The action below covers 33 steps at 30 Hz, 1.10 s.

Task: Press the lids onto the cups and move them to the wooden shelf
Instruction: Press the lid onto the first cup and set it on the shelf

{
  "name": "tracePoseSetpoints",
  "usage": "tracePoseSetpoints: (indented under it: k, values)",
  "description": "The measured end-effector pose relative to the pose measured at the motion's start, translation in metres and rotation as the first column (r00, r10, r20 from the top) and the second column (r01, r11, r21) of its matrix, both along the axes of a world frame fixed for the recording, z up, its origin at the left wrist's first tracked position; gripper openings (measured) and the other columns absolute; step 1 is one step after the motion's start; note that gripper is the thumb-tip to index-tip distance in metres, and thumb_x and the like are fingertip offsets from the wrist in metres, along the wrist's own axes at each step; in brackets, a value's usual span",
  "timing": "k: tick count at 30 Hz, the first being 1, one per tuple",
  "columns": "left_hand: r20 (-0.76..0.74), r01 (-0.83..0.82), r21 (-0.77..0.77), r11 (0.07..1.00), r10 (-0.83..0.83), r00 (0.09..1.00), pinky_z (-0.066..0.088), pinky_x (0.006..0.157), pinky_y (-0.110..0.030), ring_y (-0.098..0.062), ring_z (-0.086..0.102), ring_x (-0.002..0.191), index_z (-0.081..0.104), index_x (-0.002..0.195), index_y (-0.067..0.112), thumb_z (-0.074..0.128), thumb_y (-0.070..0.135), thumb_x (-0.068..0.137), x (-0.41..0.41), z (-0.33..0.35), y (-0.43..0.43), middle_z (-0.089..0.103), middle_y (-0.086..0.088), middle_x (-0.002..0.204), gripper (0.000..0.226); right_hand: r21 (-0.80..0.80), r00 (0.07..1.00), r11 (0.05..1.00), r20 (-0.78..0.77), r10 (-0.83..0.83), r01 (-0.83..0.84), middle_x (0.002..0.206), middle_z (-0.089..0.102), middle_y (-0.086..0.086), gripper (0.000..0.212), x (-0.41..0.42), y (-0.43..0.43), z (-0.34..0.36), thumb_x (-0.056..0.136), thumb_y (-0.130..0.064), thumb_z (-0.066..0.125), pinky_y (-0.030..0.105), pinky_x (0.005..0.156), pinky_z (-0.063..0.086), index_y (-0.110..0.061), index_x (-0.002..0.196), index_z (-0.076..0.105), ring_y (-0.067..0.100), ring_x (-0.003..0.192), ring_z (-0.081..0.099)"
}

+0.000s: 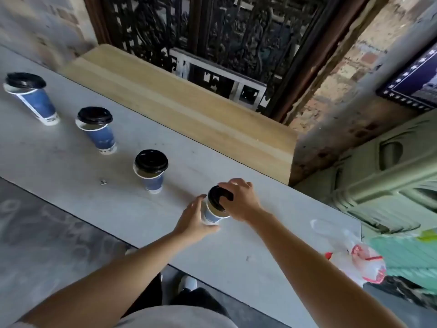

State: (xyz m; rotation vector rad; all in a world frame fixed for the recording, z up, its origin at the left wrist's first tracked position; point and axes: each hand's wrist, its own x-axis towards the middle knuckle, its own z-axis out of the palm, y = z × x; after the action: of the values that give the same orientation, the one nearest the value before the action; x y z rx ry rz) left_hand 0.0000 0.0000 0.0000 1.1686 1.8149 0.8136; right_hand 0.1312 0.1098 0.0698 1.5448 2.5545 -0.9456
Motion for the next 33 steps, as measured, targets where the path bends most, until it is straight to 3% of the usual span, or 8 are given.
tracePoseSetpoints:
  k: [5,11,14,21,25,28,30,33]
  values:
    - [0.115,-0.057,0.115,0.992,0.043,0.992,0.051,0.092,-0.021,-0.002,0.062,0.115,0.05,0.137,0.031,0.09,0.04,0.069,0.01,-0.01,0.008,0.065,0.015,0.128,0.08,-0.03,1.0,1.0,0.0,0.003,-0.003,0.137,0.049,-0.005,0.041,0.009,-0.004,-0.013,0.094,-0.033,0.055,0.026,0.091,0.033,-0.041,0.134,0.061,0.024,0.121,0.037]
    - [0.167,-0.078,0.133,0.988,0.055,0.984,0.05,0.087,-0.015,-0.001,0.063,0.111,0.049,0.133,0.032,0.083,0.049,0.067,0.013,-0.012,0.01,0.066,0.015,0.123,0.076,0.029,0.998,0.998,-0.023,0.06,-0.059,0.138,0.045,-0.009,0.04,0.015,-0.009,-0.012,0.094,-0.033,0.056,0.028,0.094,0.04,-0.042,0.132,0.061,0.019,0.117,0.036]
    - [0.186,-0.076,0.162,0.984,0.045,0.981,0.051,0.094,-0.02,0.0,0.061,0.117,0.047,0.138,0.029,0.079,0.054,0.07,0.016,-0.013,0.006,0.064,0.015,0.128,0.08,0.09,0.99,0.988,-0.054,0.134,-0.129,0.14,0.045,-0.005,0.039,0.022,-0.011,-0.012,0.095,-0.025,0.061,0.027,0.094,0.038,-0.036,0.132,0.064,0.021,0.114,0.038]
    - [0.191,-0.079,0.129,0.988,0.054,0.98,0.053,0.1,-0.04,-0.011,0.061,0.123,0.043,0.144,0.023,0.084,0.037,0.076,0.018,-0.012,0.007,0.063,0.006,0.136,0.081,0.106,0.974,0.973,-0.073,0.213,-0.205,0.142,0.042,-0.004,0.036,0.03,-0.013,-0.005,0.093,-0.022,0.067,0.02,0.091,0.033,-0.03,0.128,0.068,0.012,0.109,0.031]
    - [0.158,-0.084,0.129,0.988,0.063,0.985,0.054,0.099,-0.036,-0.013,0.062,0.123,0.042,0.145,0.022,0.084,0.04,0.078,0.02,-0.011,0.007,0.063,0.005,0.136,0.081,0.075,0.982,0.983,-0.08,0.172,-0.166,0.14,0.042,-0.007,0.034,0.025,-0.011,-0.004,0.094,-0.017,0.064,0.023,0.092,0.037,-0.031,0.126,0.068,0.016,0.11,0.035]
    - [0.177,-0.059,0.101,0.993,0.041,0.983,0.053,0.1,-0.035,-0.014,0.06,0.125,0.044,0.146,0.021,0.078,0.02,0.084,0.017,-0.009,0.007,0.062,0.006,0.135,0.07,0.045,0.989,0.993,-0.091,0.113,-0.109,0.138,0.044,-0.009,0.035,0.021,-0.011,-0.006,0.094,-0.013,0.061,0.022,0.091,0.036,-0.033,0.122,0.07,0.017,0.11,0.036]
    - [0.353,-0.089,-0.011,0.996,0.087,0.931,0.054,0.103,-0.043,-0.024,0.061,0.127,0.051,0.14,0.022,0.067,0.001,0.086,0.01,-0.004,0.009,0.065,-0.001,0.132,0.06,0.008,0.99,0.999,-0.135,0.04,-0.04,0.138,0.047,-0.01,0.035,0.021,-0.013,-0.01,0.093,-0.012,0.062,0.022,0.092,0.035,-0.035,0.118,0.072,0.018,0.115,0.037]
    - [0.682,-0.285,-0.284,0.915,0.402,0.611,0.053,0.103,-0.048,-0.029,0.065,0.121,0.072,0.115,0.019,0.058,0.011,0.092,0.002,0.009,0.014,0.071,-0.012,0.125,0.028,-0.026,0.971,0.997,-0.223,-0.081,0.077,0.139,0.051,-0.01,0.035,0.021,-0.02,-0.016,0.091,-0.01,0.066,0.025,0.099,0.036,-0.032,0.117,0.074,0.018,0.124,0.037]
